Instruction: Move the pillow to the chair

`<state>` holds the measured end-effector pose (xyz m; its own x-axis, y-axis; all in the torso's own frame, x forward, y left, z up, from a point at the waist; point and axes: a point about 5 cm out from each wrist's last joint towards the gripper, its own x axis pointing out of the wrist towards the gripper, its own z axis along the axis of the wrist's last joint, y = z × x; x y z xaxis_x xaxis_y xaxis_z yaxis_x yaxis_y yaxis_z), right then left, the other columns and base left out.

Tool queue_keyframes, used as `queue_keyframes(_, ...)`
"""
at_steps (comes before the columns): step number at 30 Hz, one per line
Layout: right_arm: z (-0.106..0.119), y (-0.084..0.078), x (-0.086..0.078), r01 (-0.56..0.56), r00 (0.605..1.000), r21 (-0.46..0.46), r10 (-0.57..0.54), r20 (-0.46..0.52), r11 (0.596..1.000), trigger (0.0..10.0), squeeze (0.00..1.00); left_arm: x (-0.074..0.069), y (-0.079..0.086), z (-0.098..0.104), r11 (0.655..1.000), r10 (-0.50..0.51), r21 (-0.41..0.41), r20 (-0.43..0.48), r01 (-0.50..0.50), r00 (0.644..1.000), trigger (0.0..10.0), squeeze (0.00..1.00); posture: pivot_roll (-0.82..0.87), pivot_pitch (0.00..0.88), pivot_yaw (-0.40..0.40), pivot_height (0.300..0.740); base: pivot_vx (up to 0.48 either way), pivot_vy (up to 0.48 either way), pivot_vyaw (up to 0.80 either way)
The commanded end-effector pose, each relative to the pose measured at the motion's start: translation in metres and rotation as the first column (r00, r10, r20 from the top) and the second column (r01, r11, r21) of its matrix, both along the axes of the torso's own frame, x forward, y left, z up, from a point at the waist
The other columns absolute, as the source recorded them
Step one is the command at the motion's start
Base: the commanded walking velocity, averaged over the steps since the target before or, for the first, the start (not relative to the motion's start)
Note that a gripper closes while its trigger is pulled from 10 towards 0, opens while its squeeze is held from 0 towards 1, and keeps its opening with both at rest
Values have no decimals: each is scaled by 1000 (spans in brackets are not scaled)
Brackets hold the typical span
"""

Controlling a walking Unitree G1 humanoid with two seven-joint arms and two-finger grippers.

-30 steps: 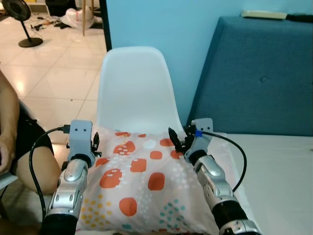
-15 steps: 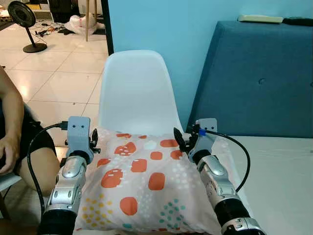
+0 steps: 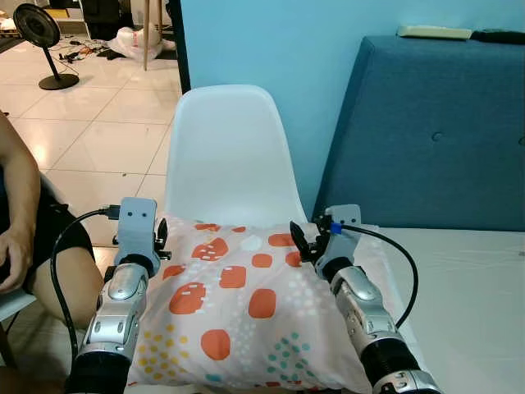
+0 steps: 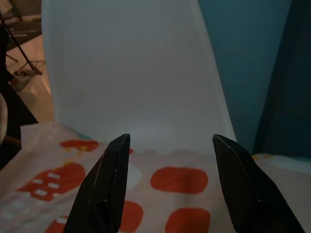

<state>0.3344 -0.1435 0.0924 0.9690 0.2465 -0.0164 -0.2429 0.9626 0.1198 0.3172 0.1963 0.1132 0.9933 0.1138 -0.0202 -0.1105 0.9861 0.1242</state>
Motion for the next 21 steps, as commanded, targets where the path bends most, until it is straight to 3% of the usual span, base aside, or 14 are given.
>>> queue_keyframes(1, 4, 1, 0, -3, 1000, 13, 2, 28, 1000, 10000, 0, -2, -1, -6, 1000, 2, -1, -17, -2, 1000, 10000, 0, 13, 40, -17, 667, 0, 0, 0)
queue_keyframes(21, 7, 2, -1, -10, 999, 32, 8, 51, 999, 10000, 0, -3, -1, -5, 1000, -12, 9, -2, 12, 1000, 10000, 0, 13, 43, -13, 727, 0, 0, 0)
